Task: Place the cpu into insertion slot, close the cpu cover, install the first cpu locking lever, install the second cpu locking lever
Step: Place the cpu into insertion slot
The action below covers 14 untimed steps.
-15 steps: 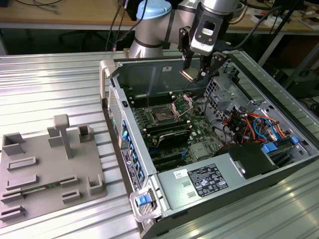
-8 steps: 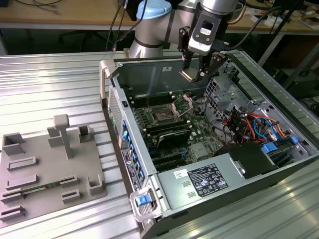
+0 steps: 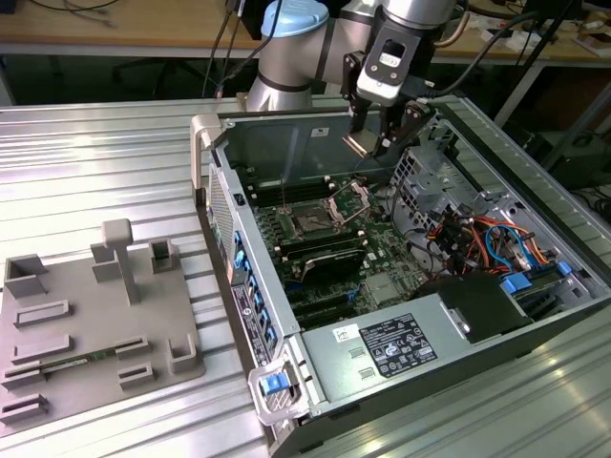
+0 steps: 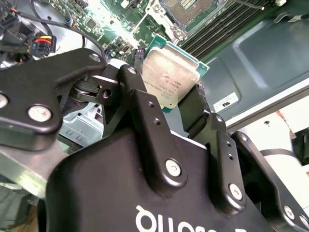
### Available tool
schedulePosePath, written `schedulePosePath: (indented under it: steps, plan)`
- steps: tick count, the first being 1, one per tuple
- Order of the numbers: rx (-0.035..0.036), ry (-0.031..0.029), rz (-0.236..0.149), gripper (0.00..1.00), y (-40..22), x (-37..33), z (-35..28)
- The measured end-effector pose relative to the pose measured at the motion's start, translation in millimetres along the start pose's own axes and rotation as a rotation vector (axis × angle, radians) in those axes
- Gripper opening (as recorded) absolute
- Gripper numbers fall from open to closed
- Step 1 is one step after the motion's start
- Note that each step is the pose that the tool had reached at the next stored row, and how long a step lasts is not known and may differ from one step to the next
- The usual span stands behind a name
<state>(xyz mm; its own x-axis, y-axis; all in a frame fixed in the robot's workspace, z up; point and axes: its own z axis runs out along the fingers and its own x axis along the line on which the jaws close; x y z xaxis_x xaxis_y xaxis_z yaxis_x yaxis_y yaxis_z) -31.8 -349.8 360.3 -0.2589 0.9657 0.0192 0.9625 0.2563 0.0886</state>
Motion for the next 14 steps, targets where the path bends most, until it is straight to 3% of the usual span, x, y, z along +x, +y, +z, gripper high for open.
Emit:
schedulePosePath:
  steps: [4,7,14]
  plan:
    - [0.0005,-0.0036,0.043,0.55,-0.7,0.1,1.3]
    - [0.0019,-0.0040,0.052,0.55,-3.0,0.7,1.5]
    - [0.0018,-0.0050,0.064,0.55,-17.8,4.7,1.0]
